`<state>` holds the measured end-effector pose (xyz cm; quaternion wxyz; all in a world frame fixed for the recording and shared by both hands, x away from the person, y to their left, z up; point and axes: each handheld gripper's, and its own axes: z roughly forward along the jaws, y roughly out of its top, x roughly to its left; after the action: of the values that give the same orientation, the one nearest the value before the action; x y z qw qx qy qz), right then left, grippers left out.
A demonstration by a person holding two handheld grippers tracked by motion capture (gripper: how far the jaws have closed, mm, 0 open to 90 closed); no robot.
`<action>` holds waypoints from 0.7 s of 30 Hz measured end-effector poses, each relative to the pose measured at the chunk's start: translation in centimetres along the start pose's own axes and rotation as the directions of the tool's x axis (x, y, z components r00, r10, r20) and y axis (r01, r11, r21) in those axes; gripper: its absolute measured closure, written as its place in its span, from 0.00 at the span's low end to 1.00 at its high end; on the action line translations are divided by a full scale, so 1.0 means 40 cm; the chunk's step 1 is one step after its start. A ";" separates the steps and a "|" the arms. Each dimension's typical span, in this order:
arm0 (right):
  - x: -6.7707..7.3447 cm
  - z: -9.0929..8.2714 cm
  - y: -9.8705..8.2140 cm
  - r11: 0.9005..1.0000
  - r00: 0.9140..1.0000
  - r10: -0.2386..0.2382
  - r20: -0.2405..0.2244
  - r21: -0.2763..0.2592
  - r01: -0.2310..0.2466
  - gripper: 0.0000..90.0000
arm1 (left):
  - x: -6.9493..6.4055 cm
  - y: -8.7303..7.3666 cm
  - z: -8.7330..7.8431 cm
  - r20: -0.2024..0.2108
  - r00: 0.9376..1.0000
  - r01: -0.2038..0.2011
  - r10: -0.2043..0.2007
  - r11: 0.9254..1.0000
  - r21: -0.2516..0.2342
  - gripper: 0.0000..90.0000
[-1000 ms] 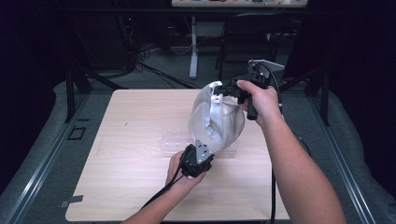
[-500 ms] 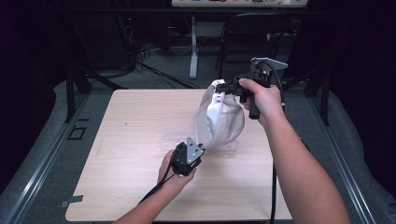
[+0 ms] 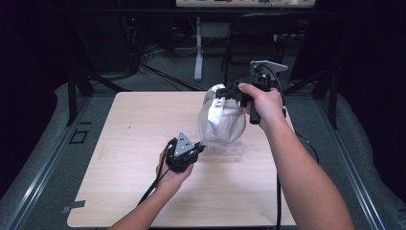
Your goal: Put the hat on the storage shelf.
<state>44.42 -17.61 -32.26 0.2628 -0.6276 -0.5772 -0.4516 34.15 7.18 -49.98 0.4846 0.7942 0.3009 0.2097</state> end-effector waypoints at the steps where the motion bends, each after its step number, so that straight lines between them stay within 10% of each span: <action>1: 0.000 0.000 0.000 1.000 1.000 -0.001 0.002 0.000 0.001 0.94 | 0.004 -0.003 0.003 0.011 1.000 0.011 -0.011 1.000 -0.007 0.93; 7: -0.013 -0.001 0.000 1.000 1.000 0.001 0.018 -0.004 -0.001 0.94 | 0.032 -0.021 0.019 0.093 0.995 0.051 -0.048 0.998 -0.034 0.93; 21: -0.029 0.038 -0.004 0.999 1.000 0.000 0.022 0.033 0.000 0.94 | 0.040 -0.058 0.018 0.075 0.993 0.091 -0.088 0.995 -0.036 0.93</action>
<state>44.75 -16.87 -33.99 0.2667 -0.6281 -0.5874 -0.4351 35.14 8.63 -52.29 0.5198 0.7773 0.3141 0.1644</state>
